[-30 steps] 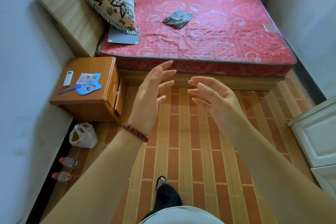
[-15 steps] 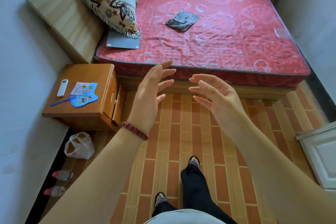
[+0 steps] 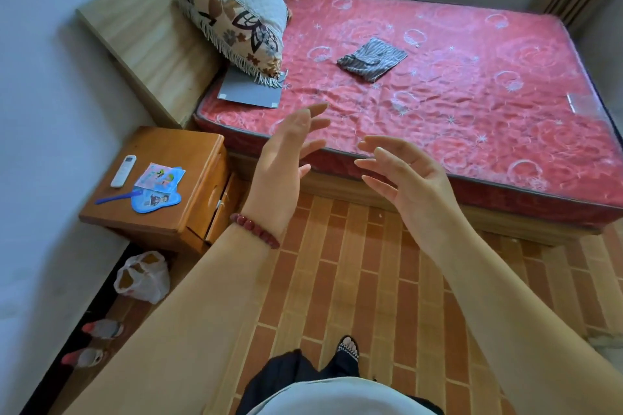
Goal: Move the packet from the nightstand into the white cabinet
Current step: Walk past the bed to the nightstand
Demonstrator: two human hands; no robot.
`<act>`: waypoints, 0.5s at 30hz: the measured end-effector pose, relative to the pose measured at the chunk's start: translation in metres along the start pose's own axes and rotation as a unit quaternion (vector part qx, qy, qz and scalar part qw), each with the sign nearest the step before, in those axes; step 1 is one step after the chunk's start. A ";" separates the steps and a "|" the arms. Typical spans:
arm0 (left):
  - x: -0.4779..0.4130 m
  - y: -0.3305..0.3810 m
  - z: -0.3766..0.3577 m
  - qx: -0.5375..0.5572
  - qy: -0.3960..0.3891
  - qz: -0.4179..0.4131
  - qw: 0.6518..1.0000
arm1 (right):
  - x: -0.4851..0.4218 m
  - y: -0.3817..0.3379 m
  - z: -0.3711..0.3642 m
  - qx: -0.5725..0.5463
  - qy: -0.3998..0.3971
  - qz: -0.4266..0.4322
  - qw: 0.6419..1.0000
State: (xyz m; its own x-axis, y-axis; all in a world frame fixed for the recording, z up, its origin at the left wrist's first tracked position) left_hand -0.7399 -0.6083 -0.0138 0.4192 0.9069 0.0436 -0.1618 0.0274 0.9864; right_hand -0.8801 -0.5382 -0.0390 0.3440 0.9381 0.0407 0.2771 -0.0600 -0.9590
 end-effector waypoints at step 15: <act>-0.105 -0.015 0.016 -0.004 0.060 0.006 0.998 | -0.119 0.005 0.005 0.006 -0.055 -0.020 0.998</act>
State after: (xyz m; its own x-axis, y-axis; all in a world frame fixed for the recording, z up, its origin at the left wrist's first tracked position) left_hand -0.7671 -0.7104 -0.0310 0.3063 0.9513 0.0365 -0.1730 0.0179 0.9848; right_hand -0.9240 -0.6486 -0.0497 0.2320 0.9716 0.0478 0.2772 -0.0189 -0.9606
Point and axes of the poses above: each hand's wrist, its own x-axis away from the middle knuckle, its own z-axis out of the back of the hand, y = z × x, the point moved 4 cm from there along -x, towards the middle knuckle, and after that the axes turned 8 degrees about -x, right-handed, at the moved point
